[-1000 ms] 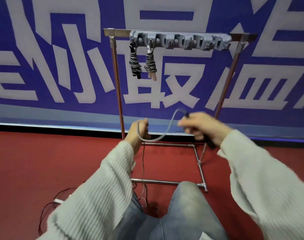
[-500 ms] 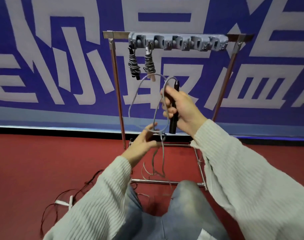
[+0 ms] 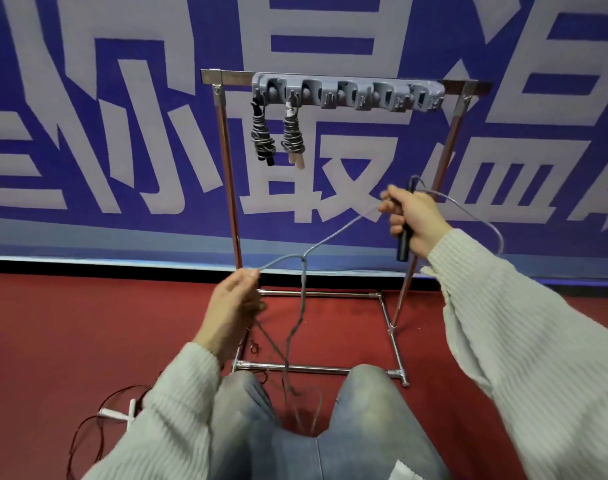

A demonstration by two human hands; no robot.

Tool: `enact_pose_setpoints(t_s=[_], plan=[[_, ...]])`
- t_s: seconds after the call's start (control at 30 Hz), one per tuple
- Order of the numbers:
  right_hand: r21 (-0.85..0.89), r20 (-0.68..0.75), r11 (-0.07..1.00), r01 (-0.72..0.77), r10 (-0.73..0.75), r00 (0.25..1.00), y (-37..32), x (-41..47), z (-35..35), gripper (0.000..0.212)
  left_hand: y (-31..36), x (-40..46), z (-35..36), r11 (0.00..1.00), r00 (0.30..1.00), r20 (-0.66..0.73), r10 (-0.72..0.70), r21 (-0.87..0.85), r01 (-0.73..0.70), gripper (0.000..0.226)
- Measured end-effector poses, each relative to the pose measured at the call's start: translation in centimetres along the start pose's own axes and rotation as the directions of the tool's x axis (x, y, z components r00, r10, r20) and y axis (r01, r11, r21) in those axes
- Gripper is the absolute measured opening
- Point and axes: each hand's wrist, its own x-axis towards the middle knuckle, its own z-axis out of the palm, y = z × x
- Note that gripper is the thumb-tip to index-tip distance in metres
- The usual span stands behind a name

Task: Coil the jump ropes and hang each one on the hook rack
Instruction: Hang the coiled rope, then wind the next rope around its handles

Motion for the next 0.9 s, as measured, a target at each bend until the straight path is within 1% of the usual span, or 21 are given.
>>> enact_pose_setpoints(t_s=[0.07, 0.1, 0.13, 0.17, 0.2, 0.23, 0.27, 0.3, 0.37, 0.43, 0.47, 0.5, 0.53, 0.6, 0.63, 0.67, 0.73, 0.77, 0.8, 0.87, 0.9], plan=[[-0.067, -0.042, 0.99, -0.127, 0.124, 0.991, 1.7, 1.0, -2.0, 0.018, 1.9, 0.8, -2.3, 1.0, 0.985, -0.173, 0.009, 0.002, -0.009, 0.043], [-0.116, -0.034, 0.971, -0.208, 0.206, 0.978, 2.7, 0.9, -2.5, 0.019, 2.6, 1.1, -3.0, 1.0, 0.975, -0.223, 0.011, 0.016, -0.008, 0.043], [-0.213, -0.003, 0.935, -0.284, 0.29, 0.957, 3.5, 0.4, -2.7, 0.023, 3.1, 1.3, -3.2, 0.998, 0.973, -0.231, 0.023, 0.055, -0.01, 0.04], [-0.372, 0.039, 0.867, -0.332, 0.371, 0.928, 4.2, -0.2, -2.5, 0.032, 3.6, 1.6, -2.9, 0.992, 0.978, -0.204, 0.042, 0.129, -0.016, 0.036], [-0.575, 0.072, 0.752, -0.321, 0.437, 0.896, 4.8, -0.9, -2.0, 0.042, 4.0, 1.7, -2.2, 0.974, 0.987, -0.151, 0.059, 0.225, -0.024, 0.031], [-0.756, 0.094, 0.606, -0.249, 0.476, 0.874, 5.3, -1.7, -1.2, 0.05, 4.3, 1.7, -1.3, 0.943, 0.994, -0.088, 0.072, 0.33, -0.04, 0.027], [-0.876, 0.125, 0.464, -0.136, 0.488, 0.864, 5.7, -2.3, -0.3, 0.053, 4.7, 1.7, -0.2, 0.899, 0.996, -0.026, 0.081, 0.434, -0.062, 0.026], [-0.932, 0.165, 0.362, -0.02, 0.472, 0.866, 6.2, -2.7, 0.7, 0.053, 5.0, 1.6, 0.9, 0.843, 0.996, 0.032, 0.088, 0.53, -0.091, 0.026], [-0.953, 0.236, 0.267, 0.14, 0.374, 0.897, 7.4, -3.2, 2.7, 0.05, 5.6, 1.5, 2.8, 0.722, 0.988, 0.122, 0.099, 0.675, -0.155, 0.028], [-0.946, 0.284, 0.244, 0.215, 0.295, 0.913, 8.2, -3.5, 4.4, 0.047, 6.3, 1.6, 4.2, 0.646, 0.976, 0.184, 0.119, 0.732, -0.217, 0.029], [-0.935, 0.309, 0.262, 0.238, 0.276, 0.91, 8.6, -3.7, 5.0, 0.042, 6.5, 1.7, 4.7, 0.632, 0.97, 0.204, 0.132, 0.737, -0.241, 0.03], [-0.913, 0.341, 0.319, 0.254, 0.253, 0.906, 8.8, -4.1, 5.5, 0.036, 6.8, 1.6, 5.1, 0.631, 0.965, 0.219, 0.142, 0.731, -0.259, 0.03], [-0.871, 0.377, 0.414, 0.263, 0.223, 0.899, 8.8, -4.6, 5.9, 0.039, 7.1, 1.6, 5.4, 0.643, 0.961, 0.232, 0.148, 0.716, -0.272, 0.03], [-0.706, 0.47, 0.65, 0.281, 0.133, 0.872, 8.5, -5.8, 6.8, 0.053, 7.9, 1.7, 5.9, 0.696, 0.956, 0.253, 0.151, 0.66, -0.285, 0.029], [-0.612, 0.501, 0.733, 0.297, 0.069, 0.863, 8.2, -6.4, 7.3, 0.049, 8.3, 1.8, 6.2, 0.72, 0.953, 0.258, 0.158, 0.631, -0.29, 0.029], [-0.523, 0.516, 0.8, 0.295, 0.022, 0.856, 7.8, -6.7, 7.7, 0.04, 8.7, 1.8, 6.5, 0.737, 0.95, 0.258, 0.175, 0.605, -0.3, 0.028], [-0.321, 0.543, 0.929, 0.182, 0.023, 0.839, 7.0, -7.5, 8.2, 0.03, 9.4, 1.9, 7.0, 0.765, 0.945, 0.24, 0.221, 0.558, -0.321, 0.027], [-0.226, 0.572, 0.968, 0.107, 0.042, 0.819, 6.6, -7.9, 8.5, 0.03, 9.8, 1.9, 7.3, 0.777, 0.943, 0.234, 0.236, 0.537, -0.328, 0.027], [-0.162, 0.607, 0.984, 0.073, 0.041, 0.794, 6.3, -8.3, 8.6, 0.03, 10.1, 2.0, 7.5, 0.788, 0.941, 0.235, 0.242, 0.518, -0.332, 0.027], [-0.115, 0.624, 0.986, 0.12, -0.022, 0.781, 5.7, -9.0, 9.0, 0.018, 10.9, 2.0, 7.7, 0.828, 0.943, 0.255, 0.212, 0.466, -0.312, 0.026], [-0.115, 0.597, 0.981, 0.155, -0.057, 0.8, 5.3, -9.2, 9.1, 0.01, 11.4, 2.1, 7.6, 0.868, 0.947, 0.261, 0.189, 0.406, -0.286, 0.026]])
